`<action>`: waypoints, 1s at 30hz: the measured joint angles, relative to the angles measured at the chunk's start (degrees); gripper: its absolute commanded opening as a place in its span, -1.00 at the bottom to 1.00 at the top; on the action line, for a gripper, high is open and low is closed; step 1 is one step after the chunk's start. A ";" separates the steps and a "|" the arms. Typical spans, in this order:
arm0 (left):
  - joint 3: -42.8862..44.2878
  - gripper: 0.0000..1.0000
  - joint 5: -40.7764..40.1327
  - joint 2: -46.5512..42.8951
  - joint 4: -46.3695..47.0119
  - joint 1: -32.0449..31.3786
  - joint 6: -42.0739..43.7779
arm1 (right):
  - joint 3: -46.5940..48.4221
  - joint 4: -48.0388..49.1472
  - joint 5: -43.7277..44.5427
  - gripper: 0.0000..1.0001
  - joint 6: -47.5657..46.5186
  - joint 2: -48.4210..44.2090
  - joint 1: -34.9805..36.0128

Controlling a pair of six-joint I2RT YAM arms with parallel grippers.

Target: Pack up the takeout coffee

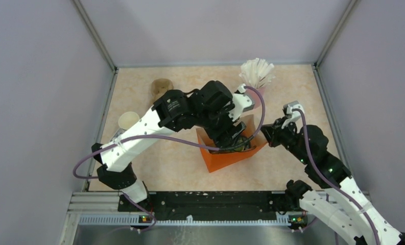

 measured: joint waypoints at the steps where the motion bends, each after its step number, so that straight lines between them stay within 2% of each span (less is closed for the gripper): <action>1: 0.28 0.08 0.39 0.24 -0.48 -0.24 -0.68 | -0.31 0.02 0.00 -1.00 -0.07 -0.57 0.00; 6: 0.00 0.08 0.72 1.57 -2.84 -1.33 -3.21 | -1.46 0.02 -0.13 -1.00 -0.11 -2.54 0.00; 12: -4.76 0.09 -2.40 1.62 -2.95 -3.85 -3.61 | -2.14 -1.07 -0.13 -1.00 0.81 -4.48 0.00; 15: -6.75 0.09 -4.24 1.84 -2.82 -4.72 -3.61 | -2.43 -2.54 -0.17 -0.78 2.49 -6.10 0.00; 27: -13.92 0.08 -9.46 1.81 1.18 -7.50 -1.88 | 3.74 -10.64 -0.83 -0.72 6.67 -0.11 0.02; 30: -14.25 0.08 -10.36 1.81 2.29 -8.35 -1.22 | 4.52 -12.44 -1.18 -0.52 6.82 0.50 0.02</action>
